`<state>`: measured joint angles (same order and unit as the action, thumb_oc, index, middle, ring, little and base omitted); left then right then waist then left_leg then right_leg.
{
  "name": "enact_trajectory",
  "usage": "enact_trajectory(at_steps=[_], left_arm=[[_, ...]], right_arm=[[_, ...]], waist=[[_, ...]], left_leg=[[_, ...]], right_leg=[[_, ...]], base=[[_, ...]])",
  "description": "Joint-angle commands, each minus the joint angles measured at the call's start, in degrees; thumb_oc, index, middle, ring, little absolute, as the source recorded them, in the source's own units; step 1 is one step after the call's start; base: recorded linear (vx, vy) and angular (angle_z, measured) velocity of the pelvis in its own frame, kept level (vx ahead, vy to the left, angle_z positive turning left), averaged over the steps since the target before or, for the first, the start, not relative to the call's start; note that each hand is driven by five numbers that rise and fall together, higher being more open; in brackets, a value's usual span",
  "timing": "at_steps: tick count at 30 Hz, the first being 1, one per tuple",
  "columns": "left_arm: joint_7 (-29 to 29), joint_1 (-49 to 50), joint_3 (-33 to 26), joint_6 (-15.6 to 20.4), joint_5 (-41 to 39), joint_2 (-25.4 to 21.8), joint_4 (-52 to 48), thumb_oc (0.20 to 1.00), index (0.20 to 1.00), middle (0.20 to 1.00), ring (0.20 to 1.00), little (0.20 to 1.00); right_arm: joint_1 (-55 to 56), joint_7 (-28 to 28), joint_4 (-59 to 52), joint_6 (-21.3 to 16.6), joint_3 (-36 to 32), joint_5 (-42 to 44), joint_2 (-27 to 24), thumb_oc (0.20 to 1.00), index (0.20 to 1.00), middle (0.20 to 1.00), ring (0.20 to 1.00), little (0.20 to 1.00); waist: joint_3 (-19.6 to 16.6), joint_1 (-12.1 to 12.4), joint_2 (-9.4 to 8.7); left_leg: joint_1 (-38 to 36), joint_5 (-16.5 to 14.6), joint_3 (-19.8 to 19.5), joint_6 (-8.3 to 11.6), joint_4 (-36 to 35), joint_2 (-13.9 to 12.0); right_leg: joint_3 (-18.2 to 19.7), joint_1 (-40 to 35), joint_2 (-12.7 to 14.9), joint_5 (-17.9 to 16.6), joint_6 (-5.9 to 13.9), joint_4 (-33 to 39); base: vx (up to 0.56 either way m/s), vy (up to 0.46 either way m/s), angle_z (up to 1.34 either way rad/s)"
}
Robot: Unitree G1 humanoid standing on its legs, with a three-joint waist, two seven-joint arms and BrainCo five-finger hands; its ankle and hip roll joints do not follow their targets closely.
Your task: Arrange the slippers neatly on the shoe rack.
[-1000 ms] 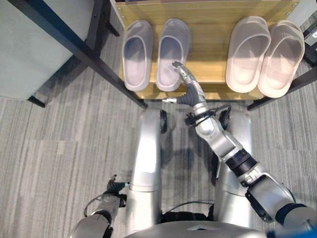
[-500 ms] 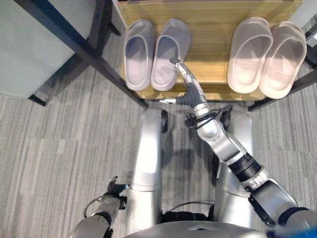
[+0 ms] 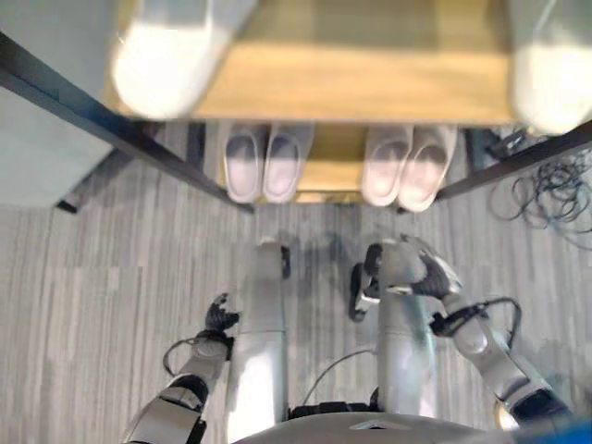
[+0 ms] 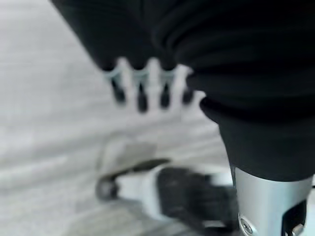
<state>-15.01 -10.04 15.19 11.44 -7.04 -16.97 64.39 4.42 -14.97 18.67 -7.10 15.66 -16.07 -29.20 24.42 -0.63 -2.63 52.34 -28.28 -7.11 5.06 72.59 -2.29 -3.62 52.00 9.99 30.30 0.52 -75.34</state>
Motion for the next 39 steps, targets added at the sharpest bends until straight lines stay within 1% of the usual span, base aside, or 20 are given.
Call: enact_trajectory(at_steps=[1,2,3,4,5,6,7,10,13,15,16,18,19,24,25,26,28,29,32,39], left_arm=[[1.17,3.61,4.10,2.57,4.11,1.88,-2.12,1.000,1.000,1.000,1.000,1.000],[1.17,3.60,4.10,2.57,4.11,1.88,-2.12,1.000,1.000,1.000,1.000,1.000],[1.44,4.68,5.22,3.08,5.58,3.04,-3.07,1.000,1.000,1.000,1.000,1.000],[1.57,5.57,5.66,3.10,6.47,3.33,-3.51,1.000,1.000,1.000,1.000,1.000],[1.38,6.69,6.40,3.31,7.85,4.00,-4.03,1.000,1.000,1.000,1.000,1.000],[1.38,6.68,6.40,3.31,7.85,4.00,-4.04,1.000,1.000,1.000,1.000,1.000],[1.47,7.43,6.30,3.26,8.26,4.59,-3.28,1.000,1.000,1.000,1.000,1.000],[1.68,8.49,6.18,2.66,10.15,6.11,-0.07,1.000,1.000,1.000,1.000,1.000],[2.03,9.41,6.59,2.16,13.41,7.36,3.01,1.000,1.000,1.000,1.000,1.000],[1.92,9.44,6.66,2.18,14.00,7.57,3.72,1.000,1.000,1.000,1.000,1.000],[1.95,8.57,6.82,2.26,13.72,7.57,3.78,1.000,1.000,1.000,1.000,1.000],[1.19,7.53,7.55,2.42,14.06,7.58,3.93,1.000,1.000,1.000,1.000,1.000],[1.80,6.30,12.55,3.00,17.73,7.65,1.14,1.000,1.000,1.000,1.000,1.000],[3.72,5.95,17.88,4.31,20.75,6.62,-6.80,1.000,1.000,1.000,1.000,1.000],[5.94,5.47,20.44,5.48,21.07,2.33,-20.65,1.000,1.000,1.000,1.000,1.000],[6.07,5.55,20.43,5.34,20.99,2.14,-20.91,1.000,1.000,1.000,1.000,1.000],[7.88,3.56,21.60,6.05,21.42,-2.00,-30.71,1.000,1.000,1.000,1.000,1.000],[10.48,1.73,22.87,7.95,24.09,-8.60,-43.28,1.000,1.000,1.000,1.000,1.000],[11.02,-0.24,20.10,9.16,28.03,-15.43,-56.11,1.000,1.000,1.000,1.000,1.000],[3.44,-4.37,12.09,6.53,38.34,-17.78,-58.88,1.000,1.000,1.000,1.000,1.000]], right_arm=[[-0.78,-2.97,-0.99,-3.54,-1.62,6.27,1.98,1.000,1.000,1.000,1.000,1.000],[-0.78,-2.97,-0.99,-3.54,-1.62,6.27,1.98,1.000,1.000,1.000,1.000,1.000],[-0.57,-3.88,3.32,-3.97,-2.57,6.39,2.81,1.000,1.000,1.000,1.000,1.000],[-0.08,-4.27,5.87,-4.17,-3.07,6.59,3.35,1.000,1.000,1.000,1.000,1.000],[0.06,-4.97,11.58,-4.51,-3.66,8.07,4.83,1.000,1.000,1.000,1.000,1.000],[0.03,-4.97,11.61,-4.54,-3.67,8.07,4.83,1.000,1.000,1.000,1.000,1.000],[0.25,-4.89,13.91,-4.60,-3.74,8.55,5.24,1.000,1.000,1.000,1.000,1.000],[0.92,-4.10,21.87,-4.32,-2.91,9.65,7.16,1.000,1.000,1.000,1.000,1.000],[2.12,-2.03,27.16,-3.94,-1.46,9.24,8.15,1.000,1.000,1.000,1.000,1.000],[2.17,-1.76,28.74,-3.87,-1.10,9.35,8.35,1.000,1.000,1.000,1.000,1.000],[1.45,-1.27,33.12,-3.35,-0.20,10.21,9.03,1.000,1.000,1.000,1.000,1.000],[0.70,-1.02,37.15,-2.83,0.62,10.40,9.50,1.000,1.000,1.000,1.000,1.000],[0.22,-0.10,42.26,-2.39,0.68,11.48,9.89,1.000,1.000,1.000,1.000,1.000],[0.53,0.17,46.04,-1.83,-0.69,12.50,10.07,1.000,1.000,1.000,1.000,1.000],[1.36,0.21,47.73,-1.70,-2.72,13.80,10.31,1.000,1.000,1.000,1.000,1.000],[1.37,0.21,47.73,-1.70,-2.71,13.80,10.37,1.000,1.000,1.000,1.000,1.000],[1.17,0.28,47.96,-1.58,-3.18,13.58,9.62,1.000,1.000,1.000,1.000,1.000],[1.42,0.89,47.61,-1.88,-3.53,12.76,8.82,1.000,1.000,1.000,1.000,1.000],[2.39,2.28,46.83,-1.85,-3.46,10.78,8.22,1.000,1.000,1.000,1.000,1.000],[3.87,4.27,43.17,-1.60,-2.31,8.44,7.78,1.000,1.000,1.000,1.000,1.000]], waist=[[-3.14,0.71,0.49],[-3.08,0.70,0.50],[-5.74,0.94,0.39],[-6.67,1.10,0.34],[-9.10,1.59,0.21],[-9.09,1.56,0.30],[-10.22,1.73,0.21],[-13.64,2.59,0.58],[-17.04,2.40,0.75],[-17.35,2.25,0.79],[-17.10,2.86,0.62],[-17.16,3.21,0.14],[-18.01,3.07,1.14],[-19.45,2.14,2.02],[-19.79,1.76,2.65],[-19.68,1.89,2.58],[-19.24,1.90,2.94],[-19.25,1.80,3.34],[-18.70,1.09,4.27],[-16.79,0.01,5.66]], left_leg=[[-6.94,16.46,0.01,-2.25,-22.80,-1.14],[-7.01,16.48,0.01,-2.25,-22.83,-1.14],[-15.50,21.21,0.19,-2.00,-34.17,-2.05],[-19.91,23.08,0.64,-1.73,-39.57,-2.39],[-26.96,27.54,1.06,-0.93,-47.59,-3.14],[-27.11,27.90,0.98,-0.92,-48.05,-3.21],[-30.93,29.14,1.22,-0.64,-52.63,-3.61],[-39.34,36.26,1.43,1.42,-63.93,-5.09],[-45.47,38.04,3.08,1.95,-70.08,-5.89],[-46.71,38.24,3.49,2.12,-70.36,-5.94],[-46.08,39.41,1.94,2.43,-67.36,-4.80],[-46.65,37.47,0.21,1.89,-68.38,-3.24],[-48.15,34.94,-1.10,0.87,-74.41,-2.02],[-51.00,34.23,-0.02,0.28,-76.18,-1.42],[-53.05,33.14,1.18,-0.49,-76.48,-0.96],[-53.22,33.10,1.31,-0.51,-76.48,-0.97],[-53.75,32.32,1.54,-1.08,-76.14,-0.56],[-54.63,31.55,2.35,-1.42,-76.22,-0.50],[-55.67,30.72,3.54,-1.68,-76.48,-0.49],[-54.96,30.78,4.02,-1.70,-77.26,-0.31]], right_leg=[[-1.69,-10.96,0.49,-7.01,1.10,17.71],[-1.70,-11.04,0.49,-7.03,1.10,17.75],[-4.48,-18.62,0.02,-10.71,2.43,27.80],[-5.30,-23.15,-0.27,-12.05,2.74,32.45],[-6.94,-30.36,-1.33,-15.39,3.70,40.74],[-7.06,-30.54,-1.44,-15.72,3.67,41.19],[-7.46,-34.11,-2.22,-17.45,4.30,45.12],[-8.64,-41.68,-4.48,-21.19,5.02,56.33],[-8.76,-49.20,-6.59,-23.49,4.82,66.52],[-8.46,-51.13,-6.92,-23.98,4.74,68.89],[-8.02,-52.74,-6.97,-24.79,4.49,70.50],[-7.30,-54.07,-6.64,-25.21,4.81,71.88],[-5.58,-55.20,-7.38,-24.17,4.91,71.48],[-3.62,-56.87,-6.60,-25.66,5.75,73.80],[-2.54,-58.25,-5.69,-26.56,6.34,75.10],[-2.42,-58.37,-5.68,-26.58,6.35,75.15],[-1.62,-58.46,-5.33,-26.77,6.48,75.25],[-1.02,-58.99,-5.03,-26.62,6.59,75.58],[0.01,-59.31,-4.64,-26.34,6.69,76.00],[0.66,-57.79,-4.56,-26.49,6.45,76.20]], base=[[-0.02,-0.062,0.08],[0.06,-0.099,0.12],[0.13,-0.076,0.10],[0.25,-0.161,0.18],[0.17,-0.124,0.12],[0.19,-0.129,0.15],[0.13,-0.105,0.11],[0.13,-0.149,0.02],[0.07,-0.158,-0.07],[0.01,-0.095,-0.11],[-0.03,-0.097,-0.13],[0.06,-0.040,-0.27],[0.13,0.012,-0.29],[0.11,0.070,-0.15],[0.10,0.061,-0.31],[0.11,0.074,-0.54],[0.04,0.037,-0.73],[0.08,0.046,-0.66],[0.07,0.037,-0.27],[0.00,-0.003,-0.04]])
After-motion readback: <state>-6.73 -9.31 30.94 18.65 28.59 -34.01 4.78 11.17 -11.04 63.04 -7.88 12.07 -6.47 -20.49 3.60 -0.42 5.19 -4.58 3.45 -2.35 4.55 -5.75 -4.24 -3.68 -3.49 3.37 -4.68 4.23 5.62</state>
